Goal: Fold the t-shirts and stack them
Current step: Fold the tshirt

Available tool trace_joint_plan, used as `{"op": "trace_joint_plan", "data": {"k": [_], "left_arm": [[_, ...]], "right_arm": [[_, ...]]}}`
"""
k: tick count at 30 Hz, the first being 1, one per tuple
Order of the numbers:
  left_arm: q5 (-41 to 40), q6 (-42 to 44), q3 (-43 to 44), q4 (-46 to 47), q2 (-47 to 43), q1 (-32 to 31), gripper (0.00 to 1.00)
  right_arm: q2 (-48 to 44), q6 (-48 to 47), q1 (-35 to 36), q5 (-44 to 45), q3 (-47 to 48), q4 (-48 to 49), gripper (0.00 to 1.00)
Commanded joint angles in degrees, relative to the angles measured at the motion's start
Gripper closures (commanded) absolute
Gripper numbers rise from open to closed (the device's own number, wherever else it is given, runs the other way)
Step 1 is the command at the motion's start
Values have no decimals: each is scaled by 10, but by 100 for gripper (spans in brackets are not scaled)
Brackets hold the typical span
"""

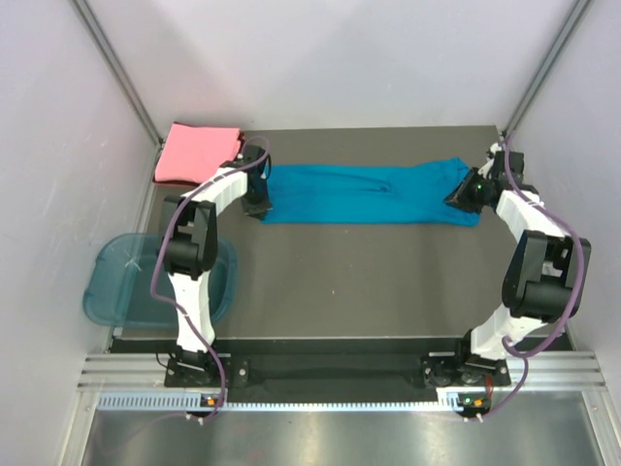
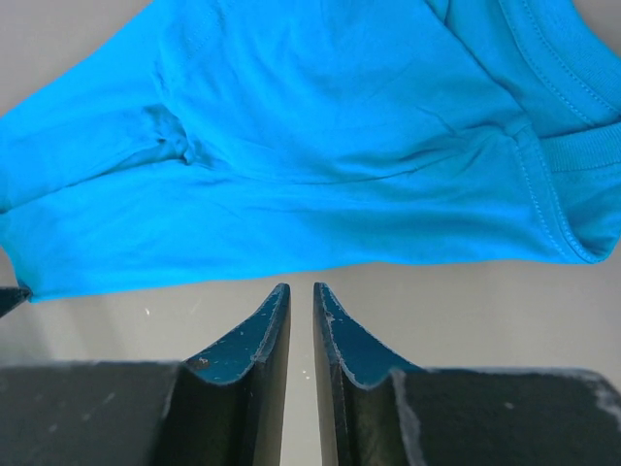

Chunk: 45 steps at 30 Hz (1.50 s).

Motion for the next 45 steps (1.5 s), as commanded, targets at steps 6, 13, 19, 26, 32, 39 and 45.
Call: {"op": "trace_joint_plan", "data": {"k": [6, 13, 19, 26, 32, 39, 45], "left_arm": [[10, 13, -47, -51, -37, -10, 100], [-3, -9, -122, -57, -85, -52, 100], [-13, -24, -171, -60, -126, -85, 100], [-24, -45, -216, -64, -178, -124, 100], [-29, -52, -228, -62, -204, -153, 100], [-13, -72, -251, -64, -243, -175, 100], [-24, -86, -276, -70, -266, -197, 100]], "right_arm": [[-18, -10, -9, -5, 28, 1, 83], [-14, 7, -23, 8, 7, -4, 82], [-9, 8, -29, 55, 5, -23, 82], [67, 30, -33, 86, 37, 10, 81], [122, 73, -32, 68, 44, 91, 82], [194, 86, -31, 79, 94, 92, 81], [235, 62, -33, 102, 142, 46, 82]]}}
